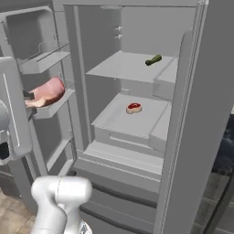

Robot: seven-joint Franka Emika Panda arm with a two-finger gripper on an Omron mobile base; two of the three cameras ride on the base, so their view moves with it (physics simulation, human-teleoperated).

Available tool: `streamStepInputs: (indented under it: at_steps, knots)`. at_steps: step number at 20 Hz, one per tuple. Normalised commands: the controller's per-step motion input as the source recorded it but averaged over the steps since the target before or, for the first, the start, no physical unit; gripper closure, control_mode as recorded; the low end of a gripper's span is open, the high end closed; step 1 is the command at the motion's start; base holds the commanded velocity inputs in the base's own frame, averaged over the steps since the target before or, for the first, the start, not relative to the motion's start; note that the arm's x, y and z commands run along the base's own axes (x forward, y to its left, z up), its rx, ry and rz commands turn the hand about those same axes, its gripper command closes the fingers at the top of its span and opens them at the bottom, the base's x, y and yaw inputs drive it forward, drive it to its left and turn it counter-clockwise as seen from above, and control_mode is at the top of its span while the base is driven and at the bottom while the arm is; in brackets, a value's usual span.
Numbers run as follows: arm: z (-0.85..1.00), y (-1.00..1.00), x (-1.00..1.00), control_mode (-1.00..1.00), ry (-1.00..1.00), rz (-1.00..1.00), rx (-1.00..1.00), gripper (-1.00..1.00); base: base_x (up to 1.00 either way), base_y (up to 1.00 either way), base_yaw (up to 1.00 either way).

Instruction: Transport the steak and cucumber to the fridge. Place the steak on the rack containing meat and place the cucumber on the rack containing the vegetable, ensuring meats and vegetables are on different racks.

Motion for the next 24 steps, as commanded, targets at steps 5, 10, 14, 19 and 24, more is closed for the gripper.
streamStepInputs:
  at_steps: [5, 10, 14, 19, 24]
  knots:
    - [0.00, 0.00, 0.00, 1.00, 0.00, 0.00, 0.00, 1.00, 0.19, 0.42, 0.08]
    - [0.00, 0.00, 0.00, 1.00, 0.00, 0.00, 0.00, 1.00, 0.00, 0.73, 0.00]
    - [0.00, 0.00, 0.00, 1.00, 0.00, 0.00, 0.00, 1.00, -0.09, 0.81, 0.00]
    - [0.00, 0.00, 0.00, 1.00, 0.00, 0.00, 0.00, 1.00, -0.63, -0.53, -0.03]
    - [0.00, 0.00, 0.00, 1.00, 0.00, 0.00, 0.00, 1.00, -0.60, -0.27, -0.03]
